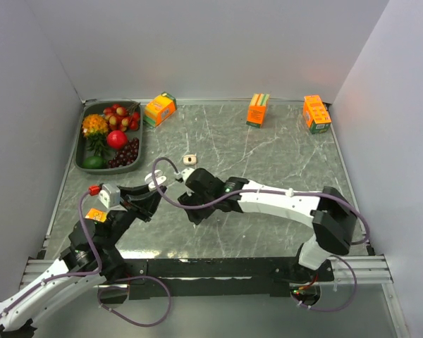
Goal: Insert the wireless bluetooth earbuds into the charging case
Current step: Adjust the earbud at the center of the board.
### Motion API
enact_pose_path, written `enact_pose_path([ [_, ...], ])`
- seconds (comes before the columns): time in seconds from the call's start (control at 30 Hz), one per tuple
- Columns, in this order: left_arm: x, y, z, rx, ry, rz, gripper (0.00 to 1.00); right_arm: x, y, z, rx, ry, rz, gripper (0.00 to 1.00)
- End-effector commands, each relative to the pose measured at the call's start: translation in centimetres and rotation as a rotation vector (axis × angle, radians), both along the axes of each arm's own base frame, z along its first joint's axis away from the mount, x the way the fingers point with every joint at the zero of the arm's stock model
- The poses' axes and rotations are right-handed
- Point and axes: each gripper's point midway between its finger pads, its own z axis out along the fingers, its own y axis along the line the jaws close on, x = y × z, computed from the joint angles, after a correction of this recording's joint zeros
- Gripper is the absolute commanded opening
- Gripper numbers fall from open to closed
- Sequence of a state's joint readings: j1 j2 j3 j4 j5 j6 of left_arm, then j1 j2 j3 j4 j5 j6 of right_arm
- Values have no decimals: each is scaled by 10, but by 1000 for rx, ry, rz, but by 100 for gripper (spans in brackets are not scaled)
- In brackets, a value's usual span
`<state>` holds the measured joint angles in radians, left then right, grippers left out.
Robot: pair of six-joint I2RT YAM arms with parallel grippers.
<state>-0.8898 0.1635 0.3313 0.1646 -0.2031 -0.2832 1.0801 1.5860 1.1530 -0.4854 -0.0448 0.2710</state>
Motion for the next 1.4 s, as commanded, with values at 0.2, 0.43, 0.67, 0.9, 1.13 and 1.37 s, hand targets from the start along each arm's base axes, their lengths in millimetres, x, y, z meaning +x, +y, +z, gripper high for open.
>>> enact_pose_path([
  [0.2,-7,4,15,-29,-24,-15,1,7,12,-31,-129,13,110,61],
  [0.43,-8,3,16,-30,-30,-25,1,12,16,-55,-162,41,114,61],
  [0.67,-9,2,16,-35,-31,-31,1,20,20,-63,-173,33,120,59],
  [0.9,-10,1,16,-36,-34,-37,1,25,23,-68,-200,22,137,59],
  [1.13,-11,0,16,-31,-36,-45,1,24,18,-81,-237,33,148,57],
  [1.37,-12,-2,16,-30,-37,-56,1,24,13,-84,-260,28,157,54],
])
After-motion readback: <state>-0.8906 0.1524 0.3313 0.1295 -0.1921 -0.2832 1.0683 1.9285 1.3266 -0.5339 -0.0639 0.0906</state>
